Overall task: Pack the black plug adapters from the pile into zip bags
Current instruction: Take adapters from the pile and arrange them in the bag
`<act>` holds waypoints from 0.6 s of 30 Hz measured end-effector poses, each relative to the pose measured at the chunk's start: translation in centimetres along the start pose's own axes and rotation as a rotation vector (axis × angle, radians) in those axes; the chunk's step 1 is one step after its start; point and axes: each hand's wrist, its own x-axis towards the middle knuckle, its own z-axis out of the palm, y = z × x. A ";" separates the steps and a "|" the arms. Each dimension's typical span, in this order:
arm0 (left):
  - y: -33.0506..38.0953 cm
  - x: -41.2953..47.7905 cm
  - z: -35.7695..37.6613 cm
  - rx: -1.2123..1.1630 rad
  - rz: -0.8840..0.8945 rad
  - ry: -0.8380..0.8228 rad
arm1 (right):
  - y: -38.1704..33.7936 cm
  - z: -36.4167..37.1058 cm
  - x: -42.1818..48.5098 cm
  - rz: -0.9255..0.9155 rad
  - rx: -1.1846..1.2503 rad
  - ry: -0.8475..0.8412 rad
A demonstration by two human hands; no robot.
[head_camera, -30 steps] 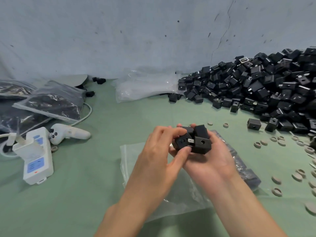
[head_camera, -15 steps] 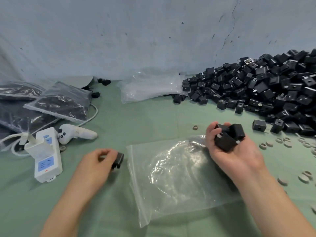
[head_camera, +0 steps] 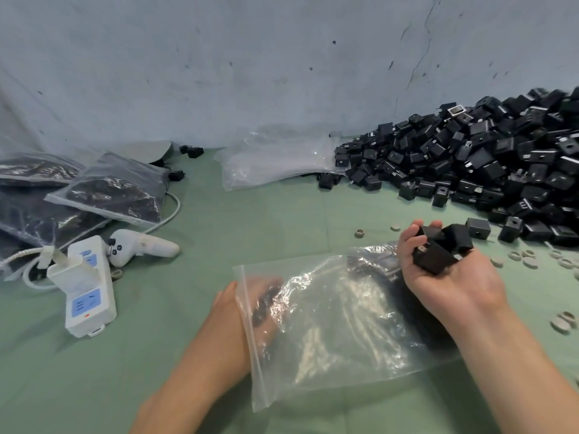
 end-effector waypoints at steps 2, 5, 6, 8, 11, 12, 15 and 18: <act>-0.6 -0.1 -0.2 0.038 0.043 -0.039 | -0.2 0.0 0.1 0.001 -0.019 -0.004; -0.5 0.1 -0.1 0.067 0.154 -0.047 | -0.6 0.1 0.1 -0.006 -0.032 -0.010; -0.3 0.4 0.1 0.055 0.166 -0.053 | -0.7 0.1 0.1 -0.008 -0.035 -0.012; 0.4 1.5 1.0 0.032 0.172 -0.062 | -0.8 0.1 0.0 -0.010 -0.036 -0.022; 1.5 2.8 2.7 -0.109 0.133 -0.022 | -1.0 0.0 -0.2 -0.016 -0.026 -0.030; 1.8 2.9 3.1 -0.169 0.137 -0.003 | -1.0 -0.1 -0.2 -0.017 -0.024 -0.025; 2.8 3.4 3.8 -0.155 0.223 -0.025 | -1.3 -0.3 -0.1 -0.015 -0.009 -0.012; 3.8 3.4 4.1 -0.166 0.295 -0.033 | -1.4 -0.4 0.1 -0.014 -0.002 0.003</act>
